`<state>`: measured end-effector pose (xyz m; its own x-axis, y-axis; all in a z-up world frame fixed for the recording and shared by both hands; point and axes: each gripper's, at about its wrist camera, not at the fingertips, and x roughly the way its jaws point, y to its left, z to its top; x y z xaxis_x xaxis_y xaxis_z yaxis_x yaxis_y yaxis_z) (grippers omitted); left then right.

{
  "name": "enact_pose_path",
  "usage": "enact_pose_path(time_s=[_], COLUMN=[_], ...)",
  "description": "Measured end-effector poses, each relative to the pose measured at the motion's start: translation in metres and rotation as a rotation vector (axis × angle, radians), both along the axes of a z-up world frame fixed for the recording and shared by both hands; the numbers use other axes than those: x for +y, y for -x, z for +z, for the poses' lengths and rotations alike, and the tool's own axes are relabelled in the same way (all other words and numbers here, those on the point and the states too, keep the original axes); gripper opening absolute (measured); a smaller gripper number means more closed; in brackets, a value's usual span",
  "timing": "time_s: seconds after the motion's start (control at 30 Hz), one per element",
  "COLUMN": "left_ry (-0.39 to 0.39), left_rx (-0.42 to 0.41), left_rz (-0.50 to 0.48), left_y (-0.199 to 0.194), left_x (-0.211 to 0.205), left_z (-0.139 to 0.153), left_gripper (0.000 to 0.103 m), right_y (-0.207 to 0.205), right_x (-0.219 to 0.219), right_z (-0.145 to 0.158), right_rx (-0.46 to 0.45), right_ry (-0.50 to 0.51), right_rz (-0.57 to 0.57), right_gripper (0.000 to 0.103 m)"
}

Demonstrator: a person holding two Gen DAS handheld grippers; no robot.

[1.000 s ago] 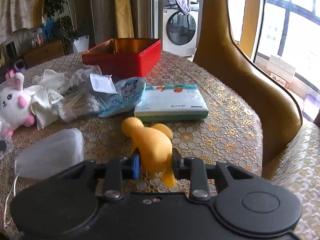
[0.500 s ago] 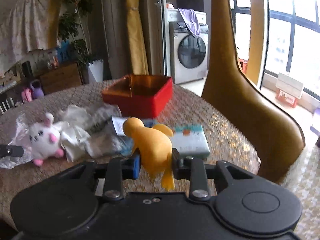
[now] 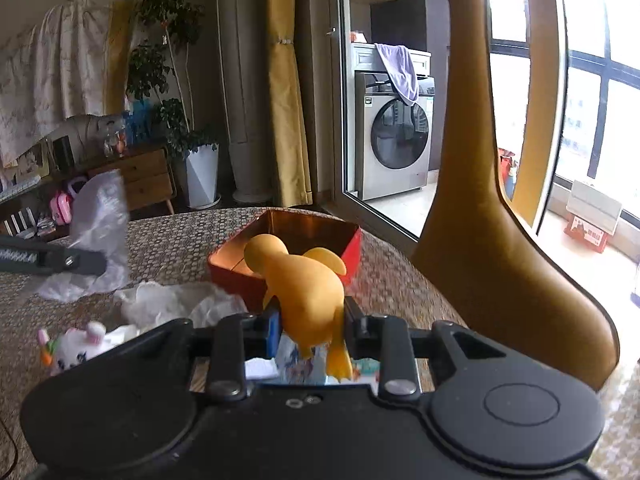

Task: Organize soft objects
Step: 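Carry the duck with the right tool while the left tool carries the bag into the red box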

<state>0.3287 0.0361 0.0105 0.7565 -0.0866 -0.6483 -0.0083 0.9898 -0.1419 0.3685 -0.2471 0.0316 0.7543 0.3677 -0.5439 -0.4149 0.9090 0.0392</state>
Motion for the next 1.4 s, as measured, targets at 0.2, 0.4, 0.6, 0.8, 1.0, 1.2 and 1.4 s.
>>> enact_pose_path(time_s=[0.2, 0.4, 0.6, 0.8, 1.0, 1.2, 1.4], left_ry=[0.024, 0.036, -0.01, -0.013, -0.001, -0.005, -0.01], left_rx=[0.046, 0.083, 0.131, 0.207, 0.286, 0.332, 0.331], left_rz=[-0.011, 0.003, 0.002, 0.016, 0.01, 0.002, 0.004], left_y=[-0.067, -0.128, -0.181, -0.229, -0.261, -0.269, -0.267], left_x=[0.0, -0.005, -0.017, -0.011, -0.003, -0.007, -0.008], left_z=[-0.005, -0.025, -0.056, -0.09, -0.124, -0.145, -0.147], left_gripper=[0.014, 0.014, 0.014, 0.014, 0.014, 0.014, 0.015], right_y=[-0.036, -0.07, -0.103, -0.137, -0.158, -0.165, -0.17], right_x=[0.019, 0.042, 0.07, 0.105, 0.123, 0.127, 0.125], right_z=[-0.003, -0.017, -0.046, -0.073, -0.099, -0.108, -0.106], right_rx=[0.008, 0.021, 0.072, 0.11, 0.146, 0.164, 0.166], right_ry=[0.044, 0.095, 0.137, 0.235, 0.307, 0.336, 0.337], right_rz=[0.012, 0.015, 0.013, 0.038, 0.063, 0.081, 0.099], right_gripper=[0.03, 0.03, 0.03, 0.03, 0.03, 0.03, 0.032])
